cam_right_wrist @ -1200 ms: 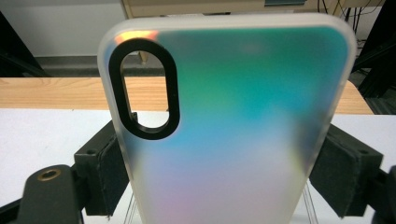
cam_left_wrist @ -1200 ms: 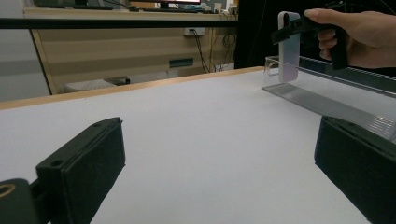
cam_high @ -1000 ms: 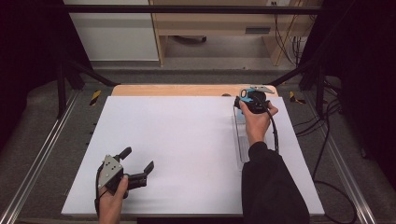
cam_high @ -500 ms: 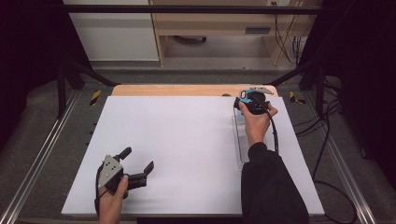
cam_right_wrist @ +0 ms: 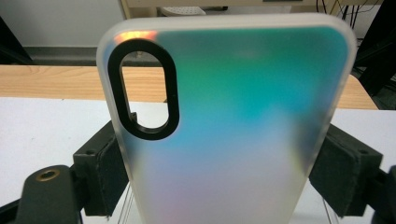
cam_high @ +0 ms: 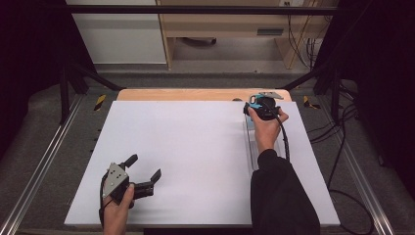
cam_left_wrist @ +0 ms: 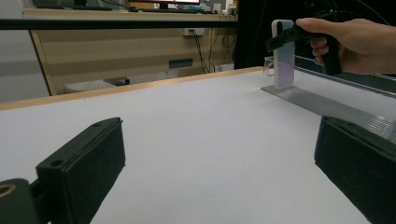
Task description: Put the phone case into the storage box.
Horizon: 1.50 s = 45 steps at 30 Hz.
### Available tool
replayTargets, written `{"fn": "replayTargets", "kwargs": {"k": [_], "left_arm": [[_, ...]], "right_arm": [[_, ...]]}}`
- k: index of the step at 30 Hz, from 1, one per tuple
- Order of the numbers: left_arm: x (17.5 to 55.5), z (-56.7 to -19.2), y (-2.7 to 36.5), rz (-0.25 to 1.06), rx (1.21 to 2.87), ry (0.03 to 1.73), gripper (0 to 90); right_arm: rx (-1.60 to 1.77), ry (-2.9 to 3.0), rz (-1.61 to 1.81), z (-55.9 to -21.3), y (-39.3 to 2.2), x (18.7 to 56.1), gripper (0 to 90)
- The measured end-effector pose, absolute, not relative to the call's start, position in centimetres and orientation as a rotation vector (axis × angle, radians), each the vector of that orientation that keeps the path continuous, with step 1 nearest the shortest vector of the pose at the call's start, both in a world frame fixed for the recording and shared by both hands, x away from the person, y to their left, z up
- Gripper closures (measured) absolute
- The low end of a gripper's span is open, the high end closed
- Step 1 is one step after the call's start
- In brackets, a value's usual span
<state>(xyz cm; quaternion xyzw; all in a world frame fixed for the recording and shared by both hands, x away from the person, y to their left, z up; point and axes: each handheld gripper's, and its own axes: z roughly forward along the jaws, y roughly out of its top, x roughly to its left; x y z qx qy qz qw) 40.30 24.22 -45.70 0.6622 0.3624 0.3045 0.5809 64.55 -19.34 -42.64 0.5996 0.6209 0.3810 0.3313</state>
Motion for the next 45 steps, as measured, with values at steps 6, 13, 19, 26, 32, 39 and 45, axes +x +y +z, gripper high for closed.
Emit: {"fn": "replayTargets", "kwargs": {"k": [6, 13, 19, 26, 32, 39, 45], "left_arm": [[40.32, -45.71, 24.08, 0.711, 1.552, 0.846, 1.5], [40.28, -45.69, 24.15, 0.713, 1.549, 0.846, 1.6], [40.29, -45.69, 24.12, 0.714, 1.551, 0.844, 1.6], [40.3, -45.68, 24.08, 0.707, 1.559, 0.84, 1.7], [40.3, -45.67, 24.06, 0.711, 1.559, 0.838, 1.8], [40.27, -45.66, 24.12, 0.712, 1.555, 0.84, 1.8], [40.28, -45.67, 24.08, 0.712, 1.559, 0.838, 1.8]], "right_arm": [[1.581, 1.622, 1.002, -42.85, -19.45, 64.7, 16.7], [1.582, 1.616, 1.017, -42.97, -19.36, 64.83, 16.4], [1.582, 1.604, 1.023, -43.08, -19.4, 64.93, 16.3], [1.564, 1.621, 1.015, -42.95, -19.26, 64.7, 15.6], [1.557, 1.608, 1.028, -42.73, -19.4, 64.7, 14.1], [1.573, 1.611, 1.051, -42.94, -19.42, 64.75, 8.1], [1.566, 1.582, 1.063, -42.77, -19.27, 64.75, 7.1]]}}
